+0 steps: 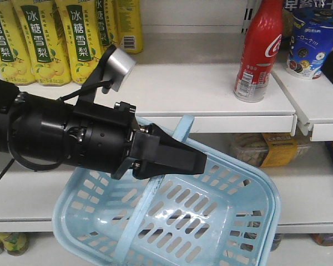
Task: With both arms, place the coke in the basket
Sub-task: 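Close the right gripper on the bottle's cap and lift it off the shelf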
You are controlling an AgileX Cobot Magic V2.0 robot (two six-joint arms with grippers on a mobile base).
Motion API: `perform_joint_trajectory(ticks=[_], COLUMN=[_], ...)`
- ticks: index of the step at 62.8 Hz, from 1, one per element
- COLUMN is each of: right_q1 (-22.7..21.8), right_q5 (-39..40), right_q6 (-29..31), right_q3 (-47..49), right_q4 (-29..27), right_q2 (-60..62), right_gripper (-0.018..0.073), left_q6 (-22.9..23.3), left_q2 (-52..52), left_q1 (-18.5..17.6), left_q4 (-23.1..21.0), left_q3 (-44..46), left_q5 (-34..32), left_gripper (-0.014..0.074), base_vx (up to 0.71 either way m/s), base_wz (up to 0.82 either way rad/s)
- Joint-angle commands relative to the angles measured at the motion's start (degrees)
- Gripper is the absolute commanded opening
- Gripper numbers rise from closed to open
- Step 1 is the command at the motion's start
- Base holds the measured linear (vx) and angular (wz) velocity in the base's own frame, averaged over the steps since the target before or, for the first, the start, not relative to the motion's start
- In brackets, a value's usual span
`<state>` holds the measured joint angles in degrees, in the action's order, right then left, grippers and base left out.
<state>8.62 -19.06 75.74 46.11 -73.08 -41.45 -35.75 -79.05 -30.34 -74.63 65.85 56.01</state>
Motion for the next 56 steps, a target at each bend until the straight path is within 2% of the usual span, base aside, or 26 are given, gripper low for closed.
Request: perform_joint_trajectory(ticks=[1,8,13,28,48,56], right_q1=[0.0,0.0,0.0,0.0,0.0,0.0], right_q5=[4.4,4.6,5.8,4.7,3.5,3.2], right_q6=[1.7,1.7,1.7,1.7,1.7,1.7], right_q3=[5.9,10.1,12.7,18.6,25.8,27.1], right_q4=[-1.7,-1.6,-1.7,-4.6,-4.6,-4.8], right_q2=[-3.7,-8.4,-11.3,-19.5,-30.1,-32.2], right_gripper=[0.0580,0.0719,0.0728,0.0682,0.0607,0.0520], left_q6=[-1.2,-1.2,-1.2,-1.2,-1.2,-1.2], left_q2=[2.2,2.2,2.2,2.2,2.2,2.2], left_q1=[-0.1,-0.1,-0.1,-0.1,-0.1,-0.1], left_q4=[-4.5,-4.5,-4.5,-4.5,-4.5,-4.5], left_q3=[1.5,1.5,1.5,1.5,1.5,1.5], left_q5=[-1.5,-1.5,-1.5,-1.5,-1.5,-1.5], left_gripper=[-0.0006,-0.0006,-0.0006,-0.0006,-0.0006,-0.0006], base_vx=[0.00,0.00,0.00,0.00,0.00,0.00], base_wz=[0.00,0.00,0.00,0.00,0.00,0.00])
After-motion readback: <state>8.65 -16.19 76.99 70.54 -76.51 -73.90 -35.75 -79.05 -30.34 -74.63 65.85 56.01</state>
